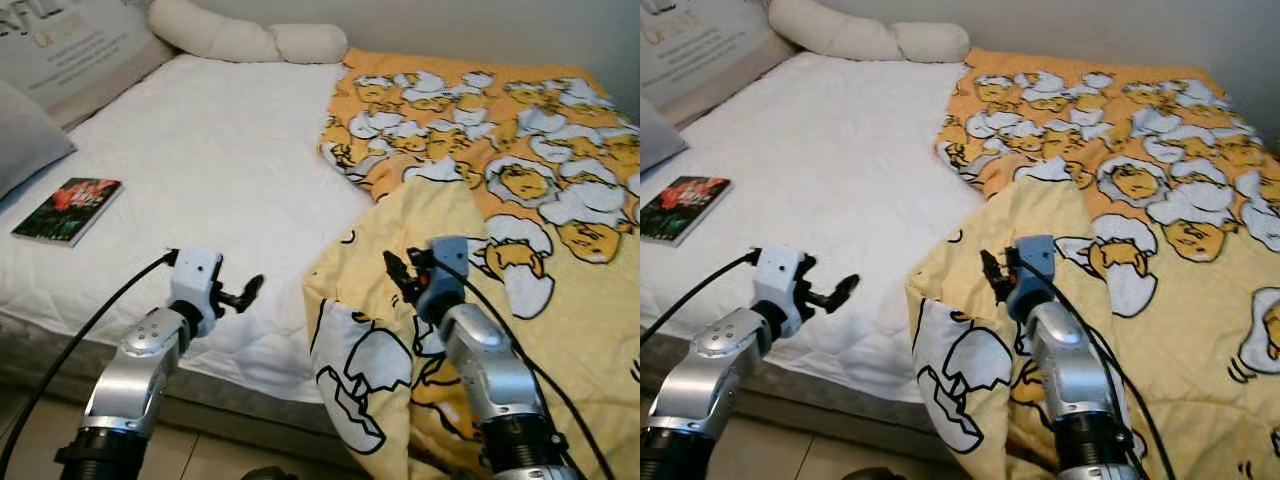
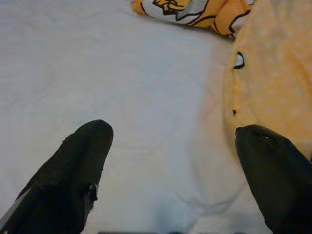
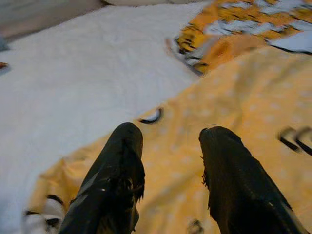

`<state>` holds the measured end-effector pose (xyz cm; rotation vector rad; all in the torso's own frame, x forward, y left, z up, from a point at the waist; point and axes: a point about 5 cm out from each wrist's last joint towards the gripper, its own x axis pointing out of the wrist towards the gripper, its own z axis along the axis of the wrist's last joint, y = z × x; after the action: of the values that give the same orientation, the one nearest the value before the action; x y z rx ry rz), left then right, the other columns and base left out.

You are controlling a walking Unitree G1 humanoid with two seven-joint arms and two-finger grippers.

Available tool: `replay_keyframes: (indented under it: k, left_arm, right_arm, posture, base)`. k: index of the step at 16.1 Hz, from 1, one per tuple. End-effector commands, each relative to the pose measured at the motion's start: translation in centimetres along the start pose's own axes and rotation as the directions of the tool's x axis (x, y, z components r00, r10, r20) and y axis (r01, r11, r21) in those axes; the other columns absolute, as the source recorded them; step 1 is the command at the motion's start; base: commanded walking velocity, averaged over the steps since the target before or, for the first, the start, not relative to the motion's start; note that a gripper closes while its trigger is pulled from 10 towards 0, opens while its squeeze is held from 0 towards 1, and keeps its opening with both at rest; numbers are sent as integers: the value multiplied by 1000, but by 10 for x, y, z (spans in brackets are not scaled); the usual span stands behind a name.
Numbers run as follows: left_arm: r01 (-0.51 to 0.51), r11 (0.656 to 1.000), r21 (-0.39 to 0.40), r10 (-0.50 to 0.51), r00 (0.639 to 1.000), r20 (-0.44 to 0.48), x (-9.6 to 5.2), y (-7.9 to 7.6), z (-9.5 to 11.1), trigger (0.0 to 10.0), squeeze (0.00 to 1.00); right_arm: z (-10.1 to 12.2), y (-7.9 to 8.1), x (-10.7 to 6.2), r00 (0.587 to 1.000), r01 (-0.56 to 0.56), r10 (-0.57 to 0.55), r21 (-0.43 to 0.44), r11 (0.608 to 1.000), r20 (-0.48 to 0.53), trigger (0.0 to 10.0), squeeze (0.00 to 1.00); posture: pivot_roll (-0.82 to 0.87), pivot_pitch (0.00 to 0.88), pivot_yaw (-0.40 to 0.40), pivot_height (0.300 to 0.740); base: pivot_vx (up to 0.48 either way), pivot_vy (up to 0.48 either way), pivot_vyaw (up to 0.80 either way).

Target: Clean up the room

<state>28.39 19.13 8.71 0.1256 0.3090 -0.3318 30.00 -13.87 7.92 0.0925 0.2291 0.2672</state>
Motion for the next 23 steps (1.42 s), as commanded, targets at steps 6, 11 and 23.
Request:
replay_keyframes:
  k: [6,11,23]
  left_arm:
    - [-66,998,13,65,997,43,4,7,12,10000,0]
    - [-77,997,14,76,996,46,5,8,11,10000,0]
    - [-75,997,19,74,996,45,5,9,11,10000,0]
  right_arm:
    - [1,-16,0,995,99,-99,23,995,7,10000,0]
    - [0,-15,1,995,99,-99,24,995,6,10000,0]
    - [1,-10,1,998,57,-56,-25,998,16,10000,0]
  posture:
    - [76,0,49,740]
    - [75,0,48,740]
    - [77,0,48,740]
  base:
    - [0,277,-365]
    - [0,278,-700]
    - [0,277,-464]
